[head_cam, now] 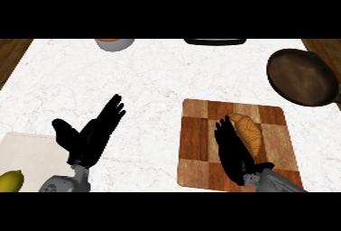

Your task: Pick the croissant from the cutting board and place it in the pan

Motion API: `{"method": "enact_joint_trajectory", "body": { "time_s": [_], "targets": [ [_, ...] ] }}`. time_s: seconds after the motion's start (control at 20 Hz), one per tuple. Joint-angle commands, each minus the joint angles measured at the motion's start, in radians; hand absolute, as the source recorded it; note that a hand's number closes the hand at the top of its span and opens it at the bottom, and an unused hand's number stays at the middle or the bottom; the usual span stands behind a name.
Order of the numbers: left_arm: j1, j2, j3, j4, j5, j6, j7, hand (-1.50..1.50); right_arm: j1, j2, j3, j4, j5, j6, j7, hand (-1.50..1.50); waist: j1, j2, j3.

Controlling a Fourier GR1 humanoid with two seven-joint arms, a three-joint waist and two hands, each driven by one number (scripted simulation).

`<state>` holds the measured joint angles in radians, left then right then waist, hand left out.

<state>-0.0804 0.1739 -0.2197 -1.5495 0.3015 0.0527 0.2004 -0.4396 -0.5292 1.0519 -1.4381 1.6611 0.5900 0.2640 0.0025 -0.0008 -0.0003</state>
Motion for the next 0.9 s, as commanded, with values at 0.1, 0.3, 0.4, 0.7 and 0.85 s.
{"method": "enact_joint_trajectory", "body": {
  "time_s": [0.1,0.3,0.4,0.7,0.85],
  "targets": [
    [0.034,0.007,0.034,-0.012,-0.009,-0.046,-0.015,0.00,0.004,0.024,-0.090,0.080,0.068,-0.066,-0.074,-1.50,0.001,0.000,0.000],
    [0.004,-0.043,0.021,-0.006,-0.034,-0.011,0.008,0.00,0.022,0.037,-0.127,0.155,0.113,-0.195,-0.081,-1.50,0.000,0.001,0.000],
    [0.005,-0.030,0.039,-0.015,-0.036,-0.019,0.043,0.00,-0.006,0.050,-0.150,0.141,0.143,-0.127,-0.145,1.50,0.000,0.001,0.000],
    [0.032,-0.026,0.039,-0.015,-0.048,-0.053,0.008,0.00,-0.027,0.030,-0.121,0.176,0.212,-0.276,-0.236,1.50,0.002,0.001,0.000],
    [0.071,-0.039,0.020,-0.045,-0.064,-0.049,0.004,0.00,-0.025,0.071,-0.137,0.313,0.246,-0.417,-0.225,1.50,0.006,0.001,0.001]
  ]
}}
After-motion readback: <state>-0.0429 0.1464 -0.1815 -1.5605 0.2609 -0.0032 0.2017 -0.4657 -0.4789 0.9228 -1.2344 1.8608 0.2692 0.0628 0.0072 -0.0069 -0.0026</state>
